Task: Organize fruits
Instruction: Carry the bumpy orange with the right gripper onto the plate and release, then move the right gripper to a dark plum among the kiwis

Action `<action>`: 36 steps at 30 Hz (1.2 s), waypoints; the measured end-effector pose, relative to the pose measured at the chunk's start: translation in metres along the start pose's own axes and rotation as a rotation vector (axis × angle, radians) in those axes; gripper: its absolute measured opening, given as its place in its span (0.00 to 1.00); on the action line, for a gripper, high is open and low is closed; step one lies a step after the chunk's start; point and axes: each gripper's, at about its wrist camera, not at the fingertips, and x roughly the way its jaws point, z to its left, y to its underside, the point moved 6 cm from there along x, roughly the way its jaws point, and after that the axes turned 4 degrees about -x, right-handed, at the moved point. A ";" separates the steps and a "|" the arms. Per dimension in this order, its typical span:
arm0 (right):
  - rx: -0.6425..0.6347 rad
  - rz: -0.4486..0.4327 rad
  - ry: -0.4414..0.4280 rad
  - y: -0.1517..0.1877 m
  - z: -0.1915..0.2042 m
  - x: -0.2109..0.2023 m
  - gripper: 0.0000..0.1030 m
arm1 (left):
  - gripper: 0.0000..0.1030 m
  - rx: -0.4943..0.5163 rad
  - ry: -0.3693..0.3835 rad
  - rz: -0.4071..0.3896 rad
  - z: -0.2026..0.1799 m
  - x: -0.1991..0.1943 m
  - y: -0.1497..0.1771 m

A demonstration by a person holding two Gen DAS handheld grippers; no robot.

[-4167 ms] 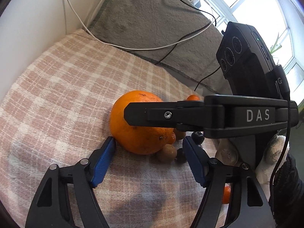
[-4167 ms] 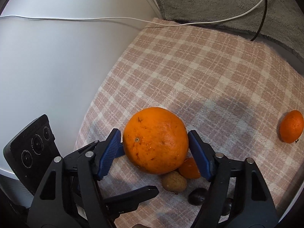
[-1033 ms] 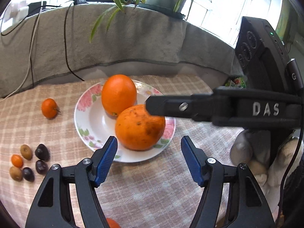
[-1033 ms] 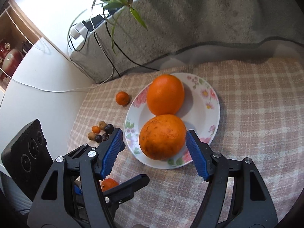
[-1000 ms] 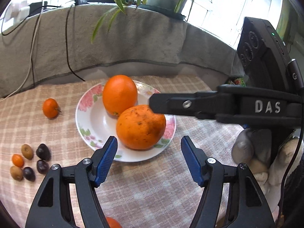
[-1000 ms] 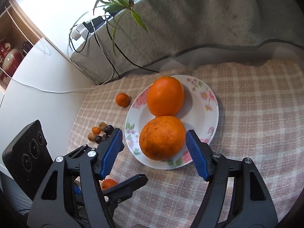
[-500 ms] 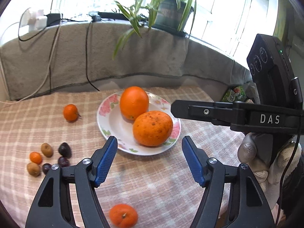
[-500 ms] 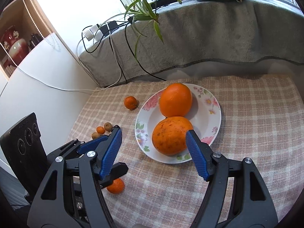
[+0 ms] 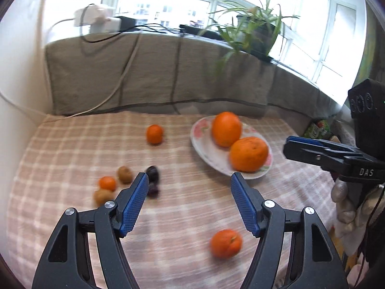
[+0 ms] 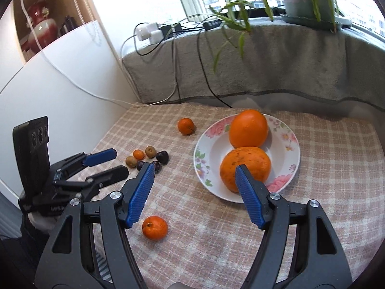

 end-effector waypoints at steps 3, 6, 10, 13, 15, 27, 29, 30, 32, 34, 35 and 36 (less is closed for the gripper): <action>-0.054 0.001 -0.006 0.000 0.014 0.004 0.71 | 0.68 -0.014 -0.031 0.007 0.020 -0.006 0.007; -0.076 0.015 -0.024 -0.002 0.024 0.012 0.71 | 0.63 -0.037 -0.054 0.020 0.040 -0.009 0.015; -0.102 0.052 -0.047 -0.004 0.036 0.025 0.70 | 0.57 -0.070 -0.071 0.032 0.062 -0.011 0.023; -0.111 0.085 -0.059 -0.006 0.044 0.038 0.70 | 0.53 -0.090 -0.070 0.042 0.073 -0.009 0.027; -0.114 0.107 -0.066 -0.008 0.049 0.047 0.70 | 0.48 -0.100 -0.072 0.050 0.080 -0.007 0.029; -0.077 0.237 -0.127 -0.016 0.069 0.111 0.60 | 0.41 -0.172 -0.057 0.078 0.109 0.010 0.033; -0.068 0.258 -0.133 -0.016 0.071 0.122 0.57 | 0.40 -0.180 -0.053 0.082 0.112 0.014 0.033; -0.066 0.268 -0.136 -0.017 0.071 0.127 0.53 | 0.39 -0.181 -0.051 0.085 0.113 0.015 0.033; -0.061 0.294 -0.132 -0.017 0.073 0.137 0.49 | 0.37 -0.181 -0.045 0.092 0.114 0.019 0.034; -0.056 0.317 -0.125 -0.017 0.073 0.147 0.47 | 0.35 -0.180 -0.040 0.098 0.115 0.023 0.035; -0.053 0.327 -0.122 -0.017 0.073 0.151 0.47 | 0.35 -0.181 -0.037 0.101 0.115 0.025 0.036; -0.046 0.337 -0.119 -0.017 0.073 0.155 0.47 | 0.35 -0.181 -0.035 0.102 0.115 0.025 0.036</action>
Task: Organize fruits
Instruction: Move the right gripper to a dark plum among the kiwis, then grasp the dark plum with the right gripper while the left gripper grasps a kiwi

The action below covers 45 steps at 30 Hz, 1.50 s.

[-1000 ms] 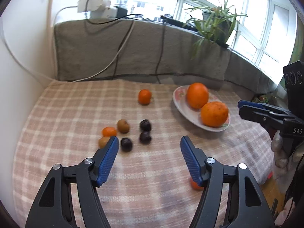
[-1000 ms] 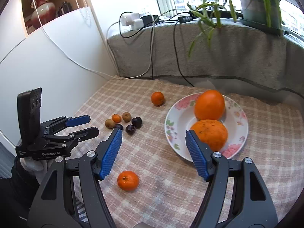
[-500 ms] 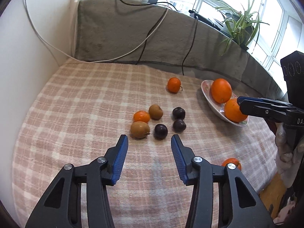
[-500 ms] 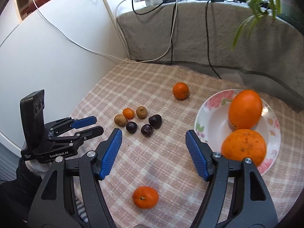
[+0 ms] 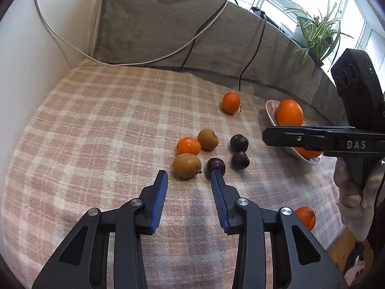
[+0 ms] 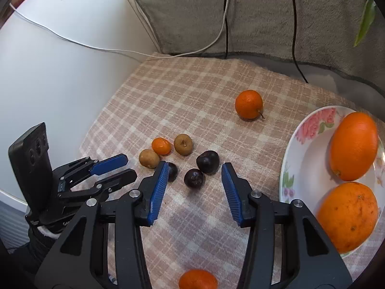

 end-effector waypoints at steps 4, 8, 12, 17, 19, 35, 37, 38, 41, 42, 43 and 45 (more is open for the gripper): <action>0.009 0.032 0.005 -0.005 0.000 0.013 0.45 | 0.34 -0.008 0.005 0.004 0.001 0.004 -0.002; 0.009 0.053 0.024 -0.008 -0.003 0.023 0.45 | 0.34 -0.012 0.009 0.013 0.001 0.010 -0.003; 0.003 0.073 0.036 -0.009 -0.005 0.031 0.44 | 0.34 -0.008 0.006 0.021 0.001 0.014 -0.003; 0.001 0.104 0.057 -0.009 -0.007 0.039 0.38 | 0.34 -0.018 0.008 0.035 0.004 0.020 -0.002; 0.008 0.113 0.054 -0.008 -0.007 0.043 0.35 | 0.29 -0.024 0.012 0.038 0.005 0.022 -0.001; 0.019 0.126 0.073 -0.005 -0.012 0.049 0.25 | 0.26 -0.001 0.000 0.040 0.001 0.029 -0.002; 0.021 0.122 0.075 -0.004 -0.013 0.048 0.25 | 0.26 -0.004 0.002 0.039 0.001 0.029 -0.002; 0.022 0.120 0.072 -0.004 -0.013 0.047 0.25 | 0.25 -0.005 0.003 0.037 0.001 0.028 -0.002; 0.028 0.107 0.065 -0.004 -0.014 0.042 0.25 | 0.21 -0.006 0.004 0.031 0.001 0.024 -0.002; 0.028 0.104 0.062 -0.005 -0.015 0.040 0.25 | 0.21 -0.004 0.005 0.028 0.001 0.023 -0.002; 0.029 0.100 0.060 -0.005 -0.015 0.039 0.25 | 0.21 -0.001 0.002 0.027 0.002 0.024 -0.002; 0.031 0.102 0.061 -0.004 -0.016 0.036 0.25 | 0.21 -0.001 0.000 0.032 0.003 0.026 -0.001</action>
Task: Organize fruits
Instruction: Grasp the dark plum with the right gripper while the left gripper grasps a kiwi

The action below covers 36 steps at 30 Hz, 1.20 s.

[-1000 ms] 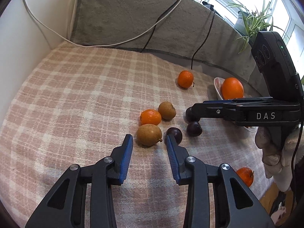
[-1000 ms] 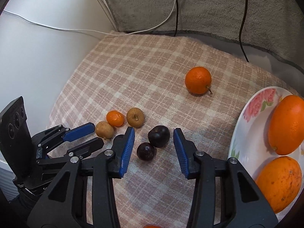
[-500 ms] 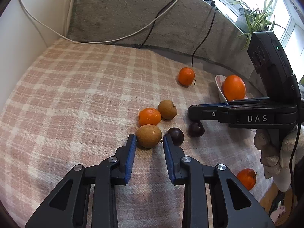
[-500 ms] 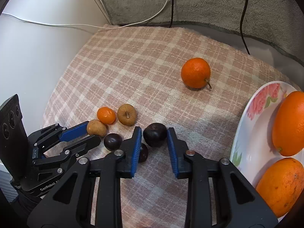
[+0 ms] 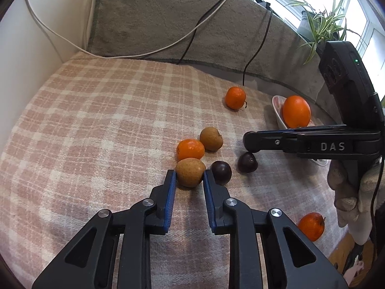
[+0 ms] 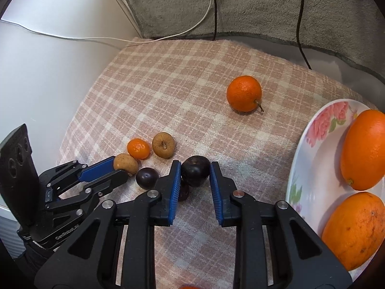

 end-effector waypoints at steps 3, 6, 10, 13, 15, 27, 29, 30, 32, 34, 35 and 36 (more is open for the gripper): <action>-0.004 0.000 0.003 0.002 0.000 -0.002 0.25 | 0.21 0.010 -0.005 -0.001 -0.001 0.000 0.000; -0.006 -0.005 0.004 0.003 0.000 -0.003 0.25 | 0.21 0.025 -0.011 -0.002 -0.002 0.000 0.000; -0.008 -0.019 -0.001 0.005 0.000 -0.009 0.24 | 0.21 0.029 -0.003 -0.009 -0.002 -0.002 -0.002; -0.008 -0.038 -0.009 0.006 0.000 -0.017 0.24 | 0.21 0.032 0.003 -0.016 -0.002 -0.007 -0.002; -0.015 -0.055 -0.011 0.007 0.002 -0.025 0.24 | 0.21 0.031 0.011 -0.022 -0.004 -0.011 -0.003; -0.003 -0.207 -0.008 0.023 -0.014 -0.099 0.24 | 0.21 0.084 0.102 -0.073 -0.053 -0.030 -0.020; 0.008 -0.232 0.004 0.029 -0.023 -0.113 0.24 | 0.21 0.095 0.123 -0.074 -0.065 -0.028 -0.022; 0.013 -0.241 0.013 0.031 -0.027 -0.119 0.24 | 0.21 0.100 0.129 -0.074 -0.070 -0.028 -0.023; 0.025 -0.262 0.040 0.038 -0.038 -0.131 0.24 | 0.21 0.115 0.144 -0.069 -0.082 -0.024 -0.024; 0.033 -0.280 0.070 0.044 -0.049 -0.141 0.24 | 0.21 0.127 0.157 -0.063 -0.094 -0.019 -0.026; 0.037 -0.286 0.082 0.047 -0.053 -0.145 0.24 | 0.21 0.133 0.162 -0.060 -0.099 -0.017 -0.026; 0.044 -0.293 0.092 0.050 -0.059 -0.149 0.24 | 0.21 0.140 0.168 -0.057 -0.105 -0.015 -0.026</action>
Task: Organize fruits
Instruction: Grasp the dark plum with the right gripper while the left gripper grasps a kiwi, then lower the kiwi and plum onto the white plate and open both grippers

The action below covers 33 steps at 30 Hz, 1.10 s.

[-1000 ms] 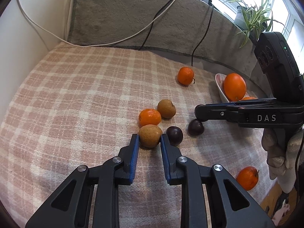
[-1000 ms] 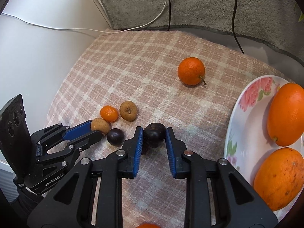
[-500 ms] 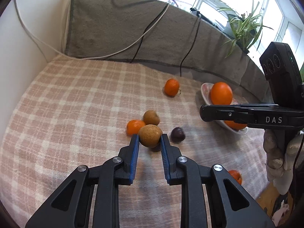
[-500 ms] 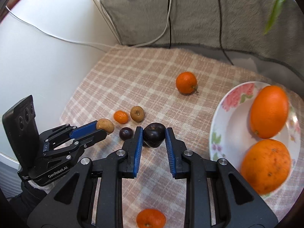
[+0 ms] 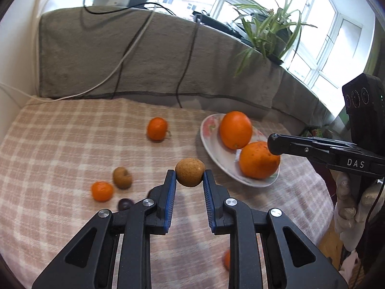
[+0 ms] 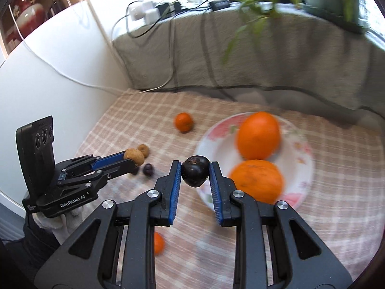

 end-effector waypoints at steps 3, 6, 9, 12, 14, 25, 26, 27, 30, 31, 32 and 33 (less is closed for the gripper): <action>0.028 -0.015 0.022 0.004 -0.019 -0.010 0.24 | 0.21 0.014 0.014 0.011 -0.013 0.009 -0.001; 0.060 -0.022 0.041 0.009 -0.038 -0.017 0.24 | 0.21 0.023 0.023 0.020 -0.025 0.017 -0.001; 0.089 -0.027 0.057 0.014 -0.057 -0.019 0.24 | 0.21 0.039 0.031 0.032 -0.035 0.026 -0.002; 0.113 -0.023 0.062 0.018 -0.072 -0.017 0.24 | 0.21 0.055 0.030 0.044 -0.042 0.034 -0.003; 0.125 -0.020 0.067 0.020 -0.080 -0.015 0.24 | 0.21 0.059 0.032 0.053 -0.046 0.039 -0.003; 0.162 -0.009 0.065 0.027 -0.103 -0.004 0.25 | 0.21 0.076 0.030 0.079 -0.054 0.053 -0.003; 0.162 -0.009 0.064 0.027 -0.103 -0.004 0.25 | 0.21 0.077 0.030 0.079 -0.055 0.054 -0.003; 0.160 -0.008 0.063 0.027 -0.104 -0.003 0.25 | 0.21 0.081 0.032 0.081 -0.056 0.054 -0.003; 0.155 -0.013 0.072 0.027 -0.105 -0.003 0.25 | 0.21 0.088 0.034 0.083 -0.060 0.056 -0.004; 0.155 -0.013 0.071 0.027 -0.105 -0.003 0.25 | 0.21 0.091 0.035 0.085 -0.061 0.056 -0.003; 0.155 -0.014 0.068 0.027 -0.105 -0.003 0.25 | 0.22 0.093 0.033 0.086 -0.062 0.057 -0.003; 0.154 -0.015 0.066 0.026 -0.103 -0.003 0.25 | 0.22 0.093 0.032 0.086 -0.062 0.057 -0.003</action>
